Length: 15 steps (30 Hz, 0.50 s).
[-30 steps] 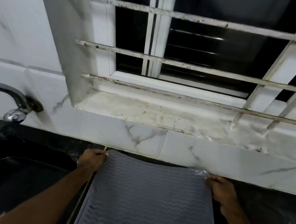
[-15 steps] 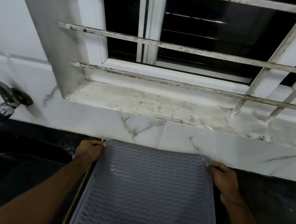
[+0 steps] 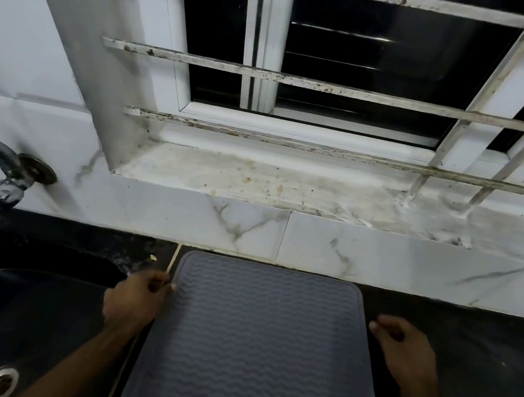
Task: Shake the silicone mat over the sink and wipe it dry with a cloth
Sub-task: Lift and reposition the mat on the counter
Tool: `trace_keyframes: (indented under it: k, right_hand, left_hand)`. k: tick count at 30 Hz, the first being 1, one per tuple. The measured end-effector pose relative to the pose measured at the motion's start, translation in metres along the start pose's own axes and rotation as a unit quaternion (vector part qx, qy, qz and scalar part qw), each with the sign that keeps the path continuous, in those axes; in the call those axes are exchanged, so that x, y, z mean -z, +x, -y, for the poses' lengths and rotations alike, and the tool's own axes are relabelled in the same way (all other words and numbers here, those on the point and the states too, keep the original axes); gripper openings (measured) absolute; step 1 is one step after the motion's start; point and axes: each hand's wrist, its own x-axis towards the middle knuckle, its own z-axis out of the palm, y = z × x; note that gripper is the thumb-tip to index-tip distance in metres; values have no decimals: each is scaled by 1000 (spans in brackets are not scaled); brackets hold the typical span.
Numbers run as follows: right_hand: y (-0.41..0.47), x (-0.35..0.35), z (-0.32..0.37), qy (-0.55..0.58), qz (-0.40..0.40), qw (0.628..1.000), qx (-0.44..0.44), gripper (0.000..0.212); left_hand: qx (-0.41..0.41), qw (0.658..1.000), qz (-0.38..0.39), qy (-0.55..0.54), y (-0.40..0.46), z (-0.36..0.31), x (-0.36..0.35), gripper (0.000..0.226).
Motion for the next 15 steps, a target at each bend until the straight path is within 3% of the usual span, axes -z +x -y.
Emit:
trace_keyframes:
  k: [6,11,15]
  right_hand:
    - [-100,10,-50,-60,102,987,-111,30]
    - [-117,12,-51,-101,80,985,-112,43]
    - [-119,8,-54,-78,74,987,-120,15]
  left_hand:
    - [0,999,23,41,-81,37,19,12]
    - [34,996,66,49,-106,41,24,19]
    - [66,994,81,7,-112,44,23,22]
